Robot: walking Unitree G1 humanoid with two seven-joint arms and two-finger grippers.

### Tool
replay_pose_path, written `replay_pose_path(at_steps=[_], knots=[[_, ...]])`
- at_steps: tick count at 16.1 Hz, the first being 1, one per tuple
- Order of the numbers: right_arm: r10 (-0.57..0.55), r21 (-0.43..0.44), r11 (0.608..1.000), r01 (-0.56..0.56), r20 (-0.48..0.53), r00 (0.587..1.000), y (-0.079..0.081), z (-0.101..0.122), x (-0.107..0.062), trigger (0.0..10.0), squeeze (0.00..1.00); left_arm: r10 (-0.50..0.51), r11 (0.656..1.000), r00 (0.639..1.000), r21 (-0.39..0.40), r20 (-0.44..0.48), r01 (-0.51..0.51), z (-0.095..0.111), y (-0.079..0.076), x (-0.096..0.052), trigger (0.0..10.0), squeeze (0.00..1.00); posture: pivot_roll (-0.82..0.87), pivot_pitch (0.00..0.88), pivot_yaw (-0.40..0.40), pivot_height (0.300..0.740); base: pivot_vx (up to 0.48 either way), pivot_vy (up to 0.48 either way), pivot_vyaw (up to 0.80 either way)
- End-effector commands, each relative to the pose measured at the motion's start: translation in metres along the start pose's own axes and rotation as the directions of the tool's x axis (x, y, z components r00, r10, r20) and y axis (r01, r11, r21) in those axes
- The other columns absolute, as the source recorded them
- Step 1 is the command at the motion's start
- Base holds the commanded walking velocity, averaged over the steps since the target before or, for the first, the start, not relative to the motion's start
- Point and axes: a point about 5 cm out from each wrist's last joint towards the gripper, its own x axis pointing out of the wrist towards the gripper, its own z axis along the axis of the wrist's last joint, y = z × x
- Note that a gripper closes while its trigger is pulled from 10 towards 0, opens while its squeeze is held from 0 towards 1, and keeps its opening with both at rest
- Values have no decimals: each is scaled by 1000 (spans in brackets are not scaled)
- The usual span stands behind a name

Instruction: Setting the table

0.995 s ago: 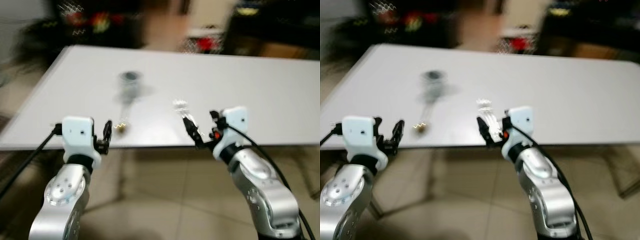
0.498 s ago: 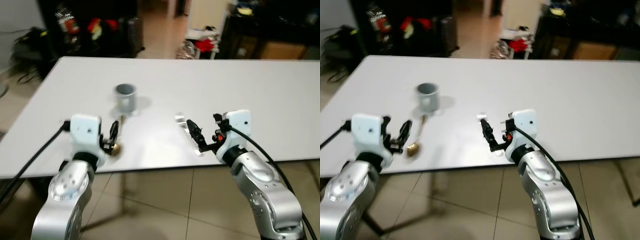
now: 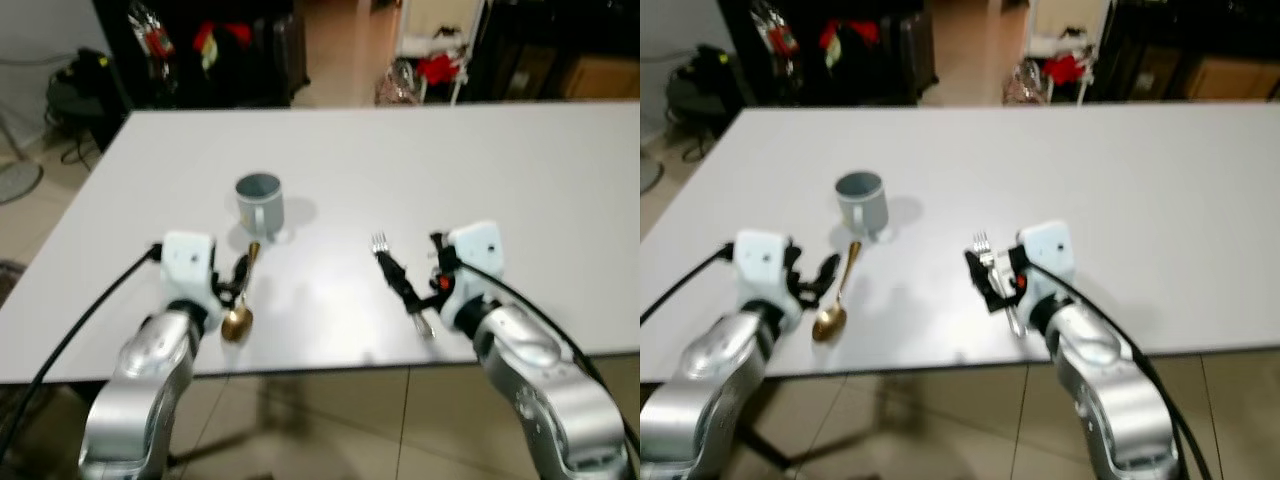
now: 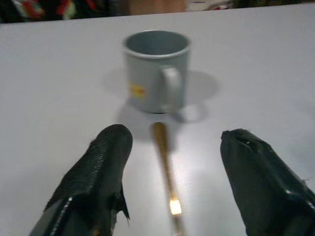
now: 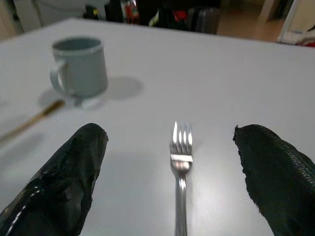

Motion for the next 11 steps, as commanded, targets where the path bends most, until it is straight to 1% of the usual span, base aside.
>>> replay_pose_path(at_steps=[1,2,3,4,5,6,7,8,9,10,11], knots=[[39,-19,999,-40,-20,999,4,3,4,10000,0,-8,1000,1000,-12,-22,8,-5,4,4,10000,1000,-59,14,34,740,0,0,0],[60,-19,998,-60,-35,998,3,5,6,10000,0,-25,999,999,-23,-35,25,-6,3,7,10000,1000,-56,7,33,740,0,0,0],[109,-30,993,-111,-70,992,5,8,8,10000,0,-53,999,997,-12,-59,53,-7,4,13,10000,1000,-65,4,35,740,0,0,0],[120,-48,991,-125,-86,989,6,8,7,10000,0,-53,999,996,-8,-76,53,-10,6,15,10000,1000,-70,0,41,740,0,0,0],[130,-52,989,-136,-95,987,6,9,7,10000,0,-69,998,993,2,-92,69,-11,6,18,10000,529,-70,0,42,740,0,0,0],[162,-48,985,-168,-119,980,6,10,6,10000,0,-108,993,986,22,-129,112,-15,6,26,10000,0,-82,0,53,740,0,0,0],[176,-53,982,-184,-130,976,6,9,5,10000,0,-126,992,982,8,-141,129,-17,5,29,10000,0,-83,0,54,740,0,0,0],[214,-57,972,-226,-164,963,8,7,4,10000,0,-148,988,976,17,-161,152,-20,5,34,10000,0,-81,0,55,740,0,0,0],[259,-80,957,-279,-192,946,10,3,1,10000,0,-159,987,970,-3,-186,161,-27,5,37,10000,0,-74,0,53,740,0,0,0],[278,-71,952,-297,-203,939,12,2,0,10000,0,-163,986,966,-9,-201,164,-30,6,38,10000,0,-68,0,48,740,0,0,0],[293,-64,948,-313,-213,932,13,2,-1,10000,0,-156,987,960,3,-230,161,-34,8,40,10000,0,-65,0,47,740,0,0,0]])
